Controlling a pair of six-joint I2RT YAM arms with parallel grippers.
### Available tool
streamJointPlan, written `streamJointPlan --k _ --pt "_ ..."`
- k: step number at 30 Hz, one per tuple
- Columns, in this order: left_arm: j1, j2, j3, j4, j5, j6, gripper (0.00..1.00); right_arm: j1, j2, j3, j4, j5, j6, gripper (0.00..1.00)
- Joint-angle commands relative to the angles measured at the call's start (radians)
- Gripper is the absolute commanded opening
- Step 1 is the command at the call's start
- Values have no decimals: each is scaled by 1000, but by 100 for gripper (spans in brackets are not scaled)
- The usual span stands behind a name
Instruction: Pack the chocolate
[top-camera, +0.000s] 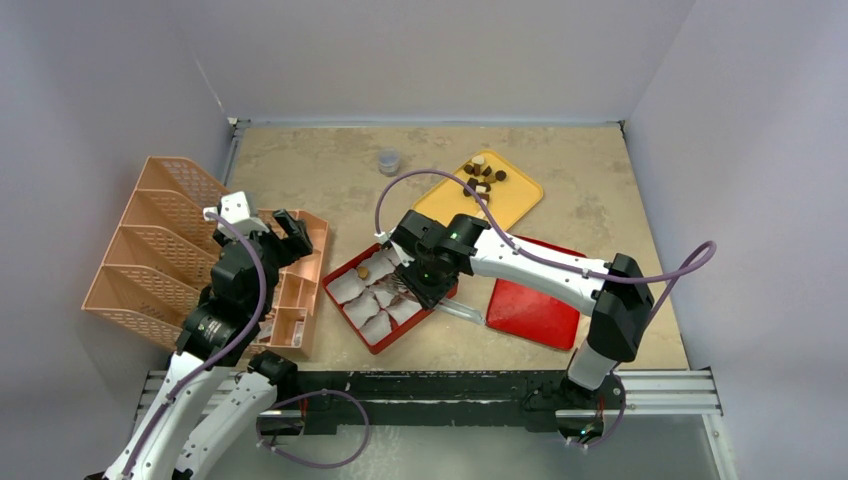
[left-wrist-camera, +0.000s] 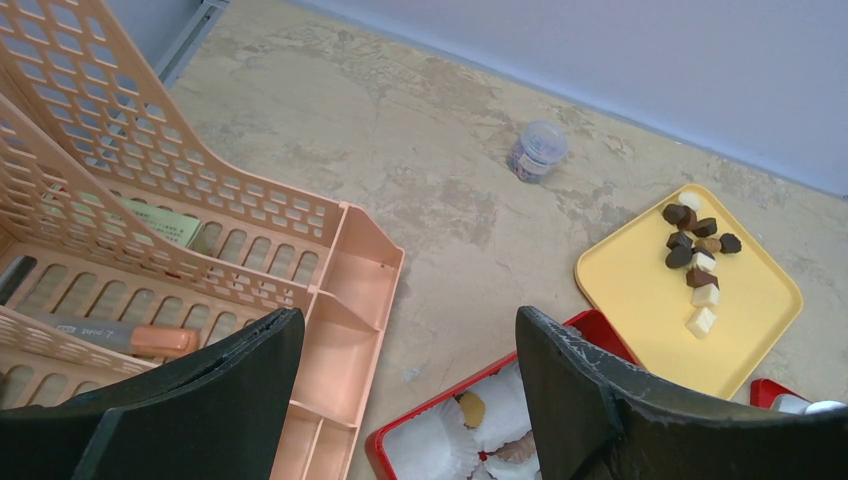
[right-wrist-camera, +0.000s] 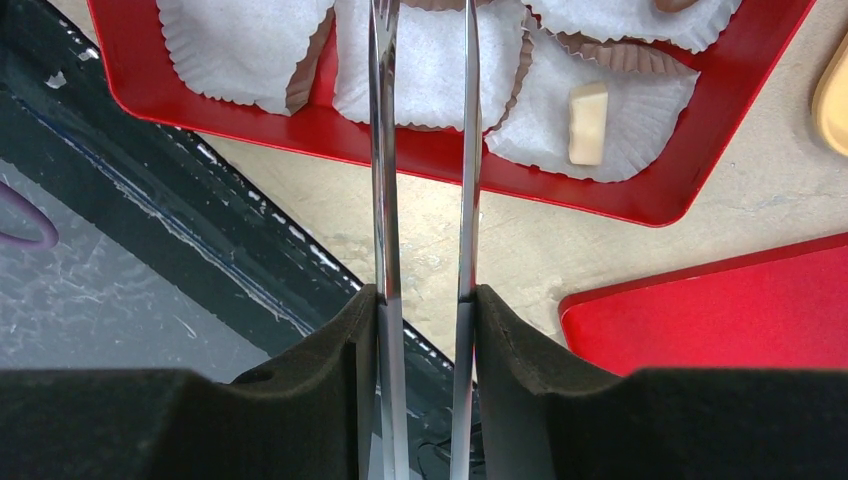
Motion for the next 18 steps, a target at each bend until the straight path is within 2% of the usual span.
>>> streamJointPlan --k 1,11,18 --pt "4 4 10 25 -7 -1 77 7 -17 48 -14 -4 -3 38" --pt "4 7 10 27 -6 0 77 7 -17 58 -18 0 -5 41" --pt "4 7 10 28 -3 0 77 7 -27 78 -24 10 -2 39"
